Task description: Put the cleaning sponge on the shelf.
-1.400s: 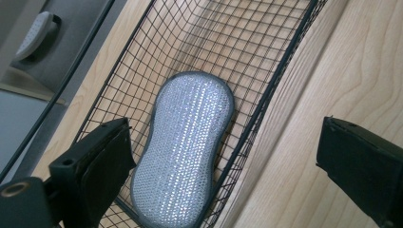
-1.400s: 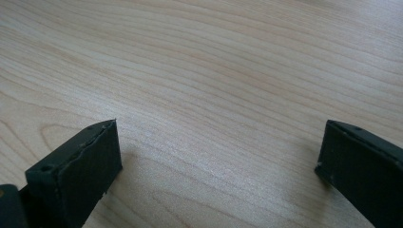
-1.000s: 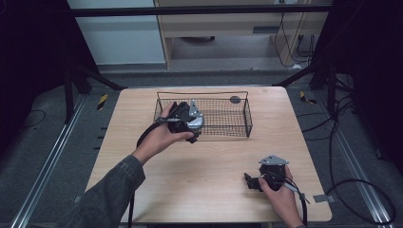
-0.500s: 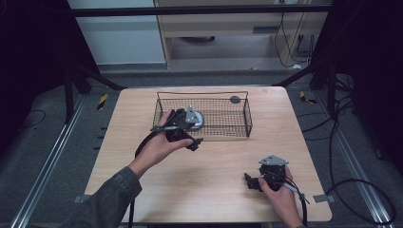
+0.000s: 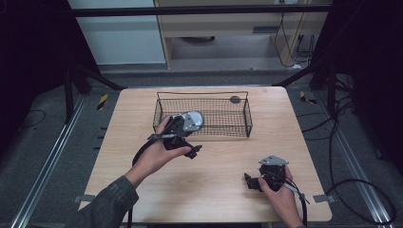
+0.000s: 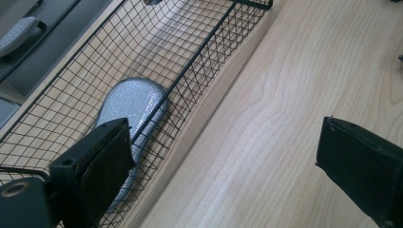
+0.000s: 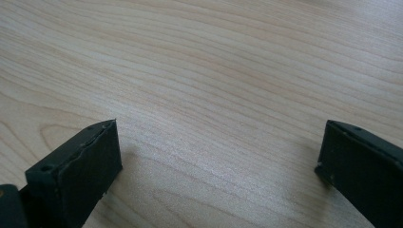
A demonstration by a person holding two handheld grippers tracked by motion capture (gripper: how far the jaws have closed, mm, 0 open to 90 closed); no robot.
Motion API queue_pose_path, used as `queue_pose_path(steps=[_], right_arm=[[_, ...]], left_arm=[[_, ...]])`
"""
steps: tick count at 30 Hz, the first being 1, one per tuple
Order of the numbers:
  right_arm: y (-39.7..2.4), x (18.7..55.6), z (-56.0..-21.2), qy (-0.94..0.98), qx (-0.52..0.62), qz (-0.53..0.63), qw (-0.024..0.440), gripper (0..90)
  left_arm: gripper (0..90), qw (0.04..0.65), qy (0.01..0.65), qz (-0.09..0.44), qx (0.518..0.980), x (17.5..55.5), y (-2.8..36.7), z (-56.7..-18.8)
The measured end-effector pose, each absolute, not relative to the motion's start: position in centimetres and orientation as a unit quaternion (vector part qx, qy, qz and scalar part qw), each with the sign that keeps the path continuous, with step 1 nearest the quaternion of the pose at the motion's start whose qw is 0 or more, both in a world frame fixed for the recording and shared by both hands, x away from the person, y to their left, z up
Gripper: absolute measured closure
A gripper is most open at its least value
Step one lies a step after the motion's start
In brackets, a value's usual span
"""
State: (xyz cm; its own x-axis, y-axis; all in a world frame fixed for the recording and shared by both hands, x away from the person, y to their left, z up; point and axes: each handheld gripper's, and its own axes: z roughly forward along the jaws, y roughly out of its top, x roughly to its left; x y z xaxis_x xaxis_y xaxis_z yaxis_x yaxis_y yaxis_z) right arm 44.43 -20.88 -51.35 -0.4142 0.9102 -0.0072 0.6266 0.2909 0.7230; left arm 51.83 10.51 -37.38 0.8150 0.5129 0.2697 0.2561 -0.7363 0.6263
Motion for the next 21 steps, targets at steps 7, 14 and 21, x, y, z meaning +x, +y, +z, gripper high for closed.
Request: queue_pose_path(steps=[7,14,21], right_arm=[[-20.9,44.4,-51.3,0.774,0.496,0.329,0.215,0.8],[-20.9,44.4,-51.4,0.775,0.495,0.329,0.215,0.8],[-20.9,44.4,-51.4,0.775,0.495,0.329,0.215,0.8]], left_arm=[[4.1,0.304,0.216,0.214,0.903,50.9,11.4,-37.8],[4.1,0.308,0.225,0.215,0.899,50.0,12.6,-38.6],[3.9,0.309,0.230,0.228,0.894,48.8,14.2,-40.3]])
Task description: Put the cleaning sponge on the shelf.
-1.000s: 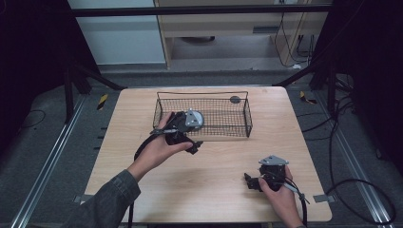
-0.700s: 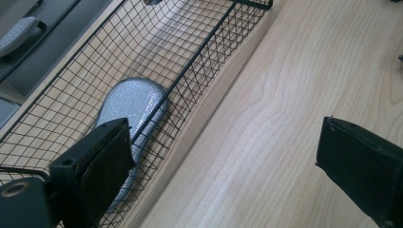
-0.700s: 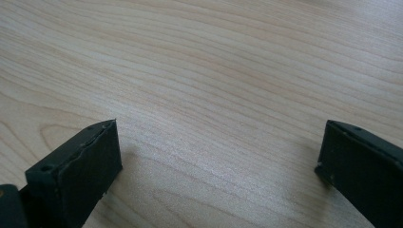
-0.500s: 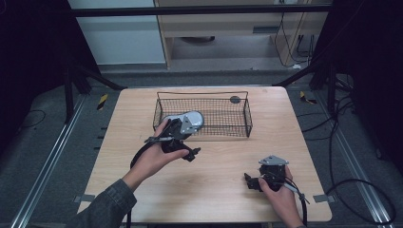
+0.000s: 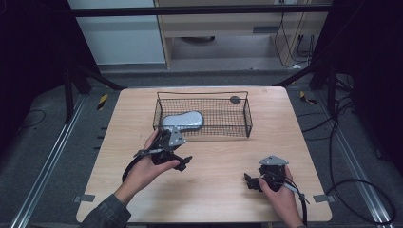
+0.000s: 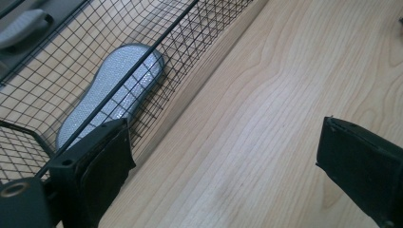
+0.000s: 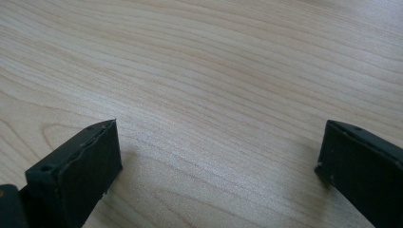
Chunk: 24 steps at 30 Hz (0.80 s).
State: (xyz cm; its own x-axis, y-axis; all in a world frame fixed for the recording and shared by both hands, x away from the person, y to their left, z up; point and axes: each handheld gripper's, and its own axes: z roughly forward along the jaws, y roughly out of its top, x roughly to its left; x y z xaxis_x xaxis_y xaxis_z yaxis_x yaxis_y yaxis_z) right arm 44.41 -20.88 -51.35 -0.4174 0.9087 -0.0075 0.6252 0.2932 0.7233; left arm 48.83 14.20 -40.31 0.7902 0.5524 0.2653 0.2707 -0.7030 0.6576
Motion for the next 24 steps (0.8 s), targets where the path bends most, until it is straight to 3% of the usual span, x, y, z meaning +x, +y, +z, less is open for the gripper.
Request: queue_pose_path(steps=[24], right_arm=[[-20.9,44.4,-51.4,0.775,0.495,0.329,0.215,0.8]], left_arm=[[4.1,0.287,0.376,0.236,0.849,50.7,23.5,-45.2]])
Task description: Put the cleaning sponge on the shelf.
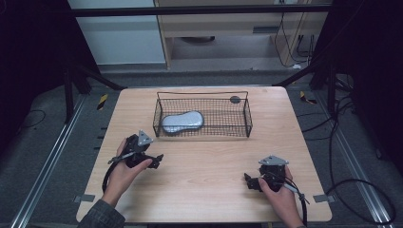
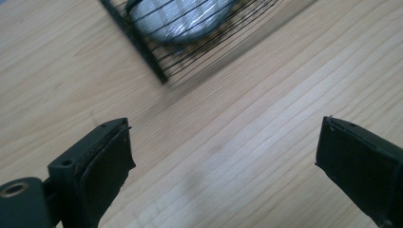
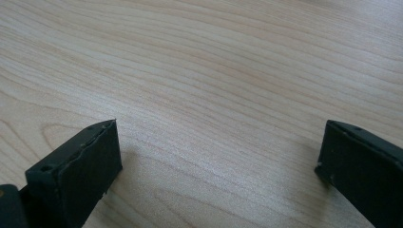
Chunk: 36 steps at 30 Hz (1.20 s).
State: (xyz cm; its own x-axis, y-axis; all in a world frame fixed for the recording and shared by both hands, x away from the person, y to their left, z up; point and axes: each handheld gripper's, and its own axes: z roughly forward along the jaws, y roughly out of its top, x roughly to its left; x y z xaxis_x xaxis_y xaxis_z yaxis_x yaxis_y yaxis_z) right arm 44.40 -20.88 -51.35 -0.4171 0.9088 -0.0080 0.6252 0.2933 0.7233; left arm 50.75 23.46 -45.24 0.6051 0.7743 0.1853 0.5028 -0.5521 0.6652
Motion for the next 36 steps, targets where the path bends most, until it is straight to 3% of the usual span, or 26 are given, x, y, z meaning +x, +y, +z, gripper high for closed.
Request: queue_pose_path(steps=[19,36], right_arm=[[-20.9,44.4,-51.3,0.775,0.495,0.329,0.215,0.8],[-20.9,44.4,-51.4,0.774,0.496,0.329,0.215,0.7]], left_arm=[[4.5,0.246,0.447,0.222,0.831,51.7,27.8,-48.5],[4.0,0.278,0.492,0.199,0.801,53.1,29.6,-49.8]])
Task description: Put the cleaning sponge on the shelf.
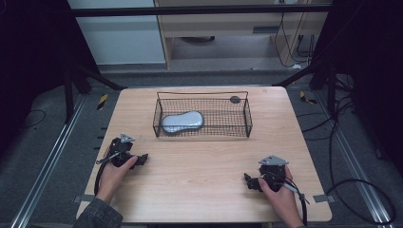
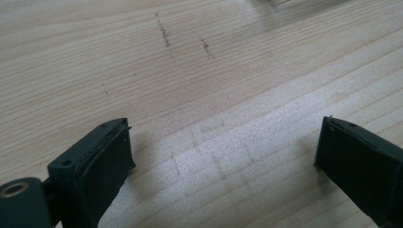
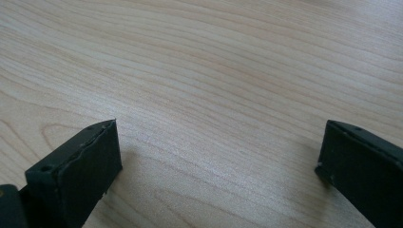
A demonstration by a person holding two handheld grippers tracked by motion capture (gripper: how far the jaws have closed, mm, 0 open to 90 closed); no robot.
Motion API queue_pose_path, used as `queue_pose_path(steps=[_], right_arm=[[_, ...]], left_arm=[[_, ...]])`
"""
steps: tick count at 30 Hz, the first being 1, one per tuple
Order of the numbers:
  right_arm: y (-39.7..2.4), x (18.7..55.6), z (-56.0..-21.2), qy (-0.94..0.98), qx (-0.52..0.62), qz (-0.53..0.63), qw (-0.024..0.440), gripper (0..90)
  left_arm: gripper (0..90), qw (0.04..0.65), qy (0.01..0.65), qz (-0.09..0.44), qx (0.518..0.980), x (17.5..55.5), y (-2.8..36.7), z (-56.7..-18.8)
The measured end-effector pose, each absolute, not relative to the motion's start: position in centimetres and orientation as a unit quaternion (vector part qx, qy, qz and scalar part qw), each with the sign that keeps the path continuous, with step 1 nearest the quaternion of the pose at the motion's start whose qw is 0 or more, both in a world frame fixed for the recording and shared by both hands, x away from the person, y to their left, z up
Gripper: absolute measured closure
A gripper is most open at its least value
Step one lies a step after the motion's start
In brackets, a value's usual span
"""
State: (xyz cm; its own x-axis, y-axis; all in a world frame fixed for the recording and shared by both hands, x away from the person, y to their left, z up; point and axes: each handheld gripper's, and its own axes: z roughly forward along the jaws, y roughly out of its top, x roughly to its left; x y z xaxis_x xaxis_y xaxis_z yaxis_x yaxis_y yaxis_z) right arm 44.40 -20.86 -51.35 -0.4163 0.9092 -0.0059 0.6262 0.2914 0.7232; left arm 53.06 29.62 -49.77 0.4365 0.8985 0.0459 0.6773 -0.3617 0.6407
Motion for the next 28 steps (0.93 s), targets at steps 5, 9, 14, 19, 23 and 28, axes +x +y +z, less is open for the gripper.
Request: queue_pose_path(steps=[5,9,14,19,23,28], right_arm=[[-20.87,44.41,-51.35,0.775,0.495,0.329,0.215,0.6],[-20.85,44.43,-51.35,0.775,0.496,0.330,0.214,0.5],[-20.84,44.43,-51.35,0.775,0.496,0.330,0.214,0.5],[-20.80,44.46,-51.35,0.774,0.498,0.330,0.213,0.4],[-20.81,44.50,-51.35,0.774,0.497,0.329,0.214,0.4],[-20.83,44.61,-51.34,0.774,0.497,0.329,0.214,0.4]], left_arm=[[2.9,0.286,0.496,0.194,0.797,53.22,29.70,-49.96],[0.9,0.292,0.494,0.196,0.795,53.18,29.66,-50.15],[0.0,0.303,0.491,0.202,0.792,53.01,29.76,-50.41],[0.0,0.323,0.485,0.211,0.785,52.75,29.89,-50.79],[0.0,0.323,0.485,0.211,0.785,52.74,29.89,-50.79],[0.0,0.323,0.486,0.211,0.784,52.75,29.89,-50.80]])
